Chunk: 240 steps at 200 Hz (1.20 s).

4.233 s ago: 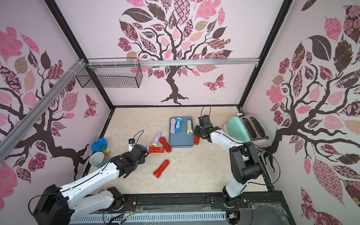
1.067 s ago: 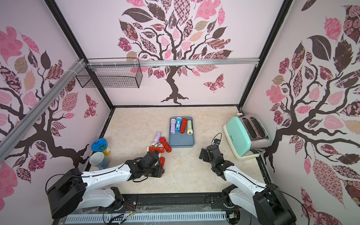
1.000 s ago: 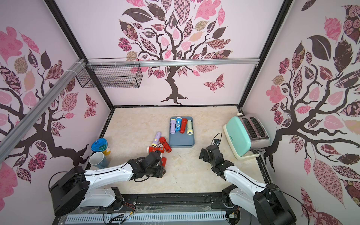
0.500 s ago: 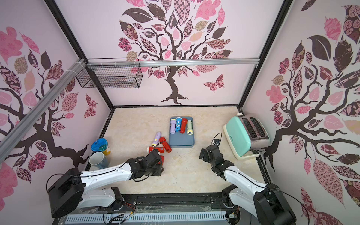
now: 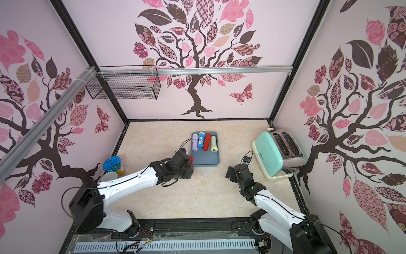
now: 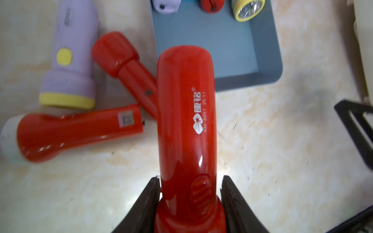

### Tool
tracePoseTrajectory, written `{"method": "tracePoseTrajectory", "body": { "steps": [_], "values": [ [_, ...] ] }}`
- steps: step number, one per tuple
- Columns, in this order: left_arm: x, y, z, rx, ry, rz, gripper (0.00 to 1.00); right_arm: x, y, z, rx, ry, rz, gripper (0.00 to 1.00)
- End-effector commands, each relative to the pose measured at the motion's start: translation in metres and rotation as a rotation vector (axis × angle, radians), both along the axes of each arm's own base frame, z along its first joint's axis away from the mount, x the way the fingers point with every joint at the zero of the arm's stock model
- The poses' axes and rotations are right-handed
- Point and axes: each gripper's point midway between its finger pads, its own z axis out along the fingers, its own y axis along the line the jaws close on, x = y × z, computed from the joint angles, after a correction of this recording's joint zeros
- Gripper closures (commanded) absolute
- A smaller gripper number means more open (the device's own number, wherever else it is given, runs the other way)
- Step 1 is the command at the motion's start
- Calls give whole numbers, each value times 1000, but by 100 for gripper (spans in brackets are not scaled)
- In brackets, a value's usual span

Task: Put the flashlights into the storage boxes
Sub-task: Pick up the flashlight from the center of the board, then place the flashlight at the storage box.

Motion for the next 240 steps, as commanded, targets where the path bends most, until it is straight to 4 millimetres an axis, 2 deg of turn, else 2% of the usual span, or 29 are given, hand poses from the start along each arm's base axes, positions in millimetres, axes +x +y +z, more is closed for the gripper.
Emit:
{"method": "tracePoseTrajectory", "body": {
  "steps": [1, 27, 51, 78, 128, 205, 240],
  "values": [
    [30, -31, 2, -26, 9, -40, 79, -6, -14, 1, -9, -22, -61, 0],
    [53, -64, -6, -39, 26, -78, 79, -10, -16, 6, 9, -58, -65, 0],
    [68, -74, -12, -1, 26, -87, 79, -11, -16, 9, 18, -77, -65, 0],
    [79, -69, -19, 42, 27, -70, 78, -11, -16, 9, 17, -74, -61, 0],
    [88, -34, -35, 127, 44, -2, 76, -9, -14, 7, 12, -63, -55, 0],
    [92, -41, -42, 114, 78, 4, 75, -9, -14, 7, 13, -66, -55, 0],
    [95, -42, -48, 118, 89, 15, 69, -9, -14, 8, 12, -67, -57, 0]
  ]
}}
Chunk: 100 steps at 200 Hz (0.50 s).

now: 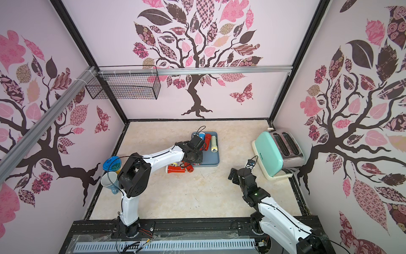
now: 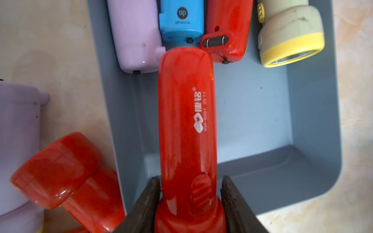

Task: Put the flashlights into the storage boxes
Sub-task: Place the flashlight at the storage box.

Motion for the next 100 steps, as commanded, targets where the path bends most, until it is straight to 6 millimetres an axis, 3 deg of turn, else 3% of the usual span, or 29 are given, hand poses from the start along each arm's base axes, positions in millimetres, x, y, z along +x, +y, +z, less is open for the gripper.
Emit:
{"method": "tracePoseTrajectory", "body": {
  "steps": [1, 47, 100],
  "values": [
    [7, -10, 5, -18, -6, 7, 69, 1, -2, 3, -3, -8, -14, 0],
    [6, -6, 13, -13, -10, 18, 50, 1, -3, 4, -4, -11, -15, 0],
    [-4, 4, 46, -25, -24, 20, 31, 1, -3, 4, -2, -10, -16, 1]
  ]
}}
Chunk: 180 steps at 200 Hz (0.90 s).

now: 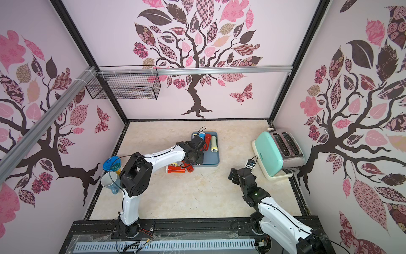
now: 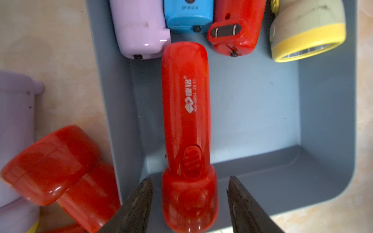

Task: Put the flashlights into the storage boxes
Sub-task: Place the flashlight at the storage box, then pick up the flashlight from the center of the board.

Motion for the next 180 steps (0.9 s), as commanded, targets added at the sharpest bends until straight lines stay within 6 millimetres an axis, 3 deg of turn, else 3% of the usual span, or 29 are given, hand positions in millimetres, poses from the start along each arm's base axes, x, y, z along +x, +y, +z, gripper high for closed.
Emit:
{"method": "tracePoseTrajectory", "body": {
  "steps": [1, 32, 52, 85, 103, 117, 134, 180],
  "values": [
    [1, 0, 47, -39, -58, 2, 31, 1, -3, 3, -3, -7, -16, 1],
    [-9, 30, 73, -43, -85, 46, 31, 0, -3, 3, -2, -9, -14, 1],
    [-17, 65, 81, -63, -71, 109, 31, 0, -3, 3, -3, -10, -14, 0],
    [-27, 124, 69, -109, -14, 263, 34, 0, -2, 3, 0, -9, -11, 0],
    [-31, 143, 56, -152, 28, 342, 35, 0, -2, 3, 2, -11, -9, 0],
    [-32, 145, 46, -205, 56, 382, 37, 0, -2, 3, 2, -12, -9, 0],
    [-33, 135, 39, -272, 83, 377, 39, 0, -2, 3, 2, -10, -10, 1],
    [-26, 118, 39, -333, 96, 373, 42, 0, -2, 4, 3, -15, -10, 1]
  ]
}}
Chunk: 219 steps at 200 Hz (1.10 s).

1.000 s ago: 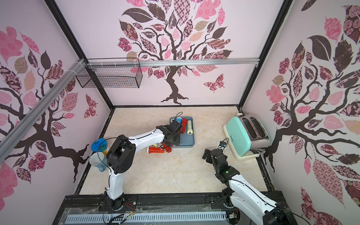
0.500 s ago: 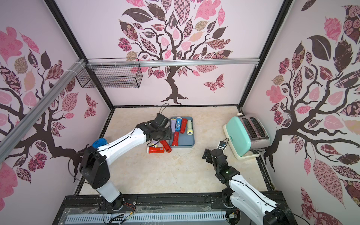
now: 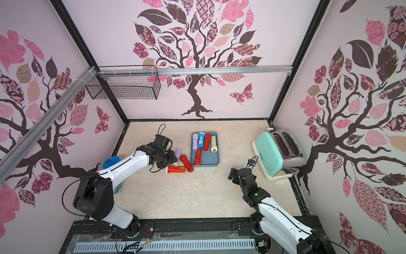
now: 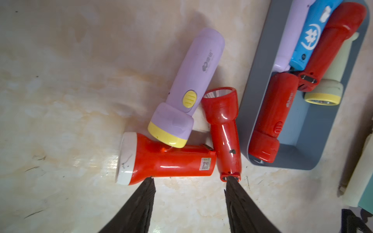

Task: Put the flashlights into the storage boxes
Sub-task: Pick up the flashlight from the center of the board.

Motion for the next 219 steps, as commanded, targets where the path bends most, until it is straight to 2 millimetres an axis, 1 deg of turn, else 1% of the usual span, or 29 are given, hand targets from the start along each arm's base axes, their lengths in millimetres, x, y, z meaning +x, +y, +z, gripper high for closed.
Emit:
{"method": "tracePoseTrajectory", "body": {
  "steps": [1, 30, 57, 84, 133, 176, 219],
  "values": [
    [5, -15, -2, -60, -5, -2, 42, 0, -2, 2, -1, -7, -11, 1],
    [6, -25, -9, -38, 1, -19, 42, 0, -3, 1, -2, -6, -12, 0],
    [5, -35, -23, -5, 26, -36, 43, 0, -3, 2, -1, -8, -12, 0],
    [10, -43, -28, 8, 33, -43, 43, 0, -2, 2, 1, -11, -7, 0],
    [19, -45, -30, 27, 26, -42, 43, -1, -1, 2, 2, -9, -5, 0],
    [21, -45, -39, 45, 41, -46, 43, 0, -1, 2, 3, -10, -4, 1],
    [29, -48, -45, 59, 47, -49, 43, 0, -1, 2, 2, -10, -1, 1]
  ]
}}
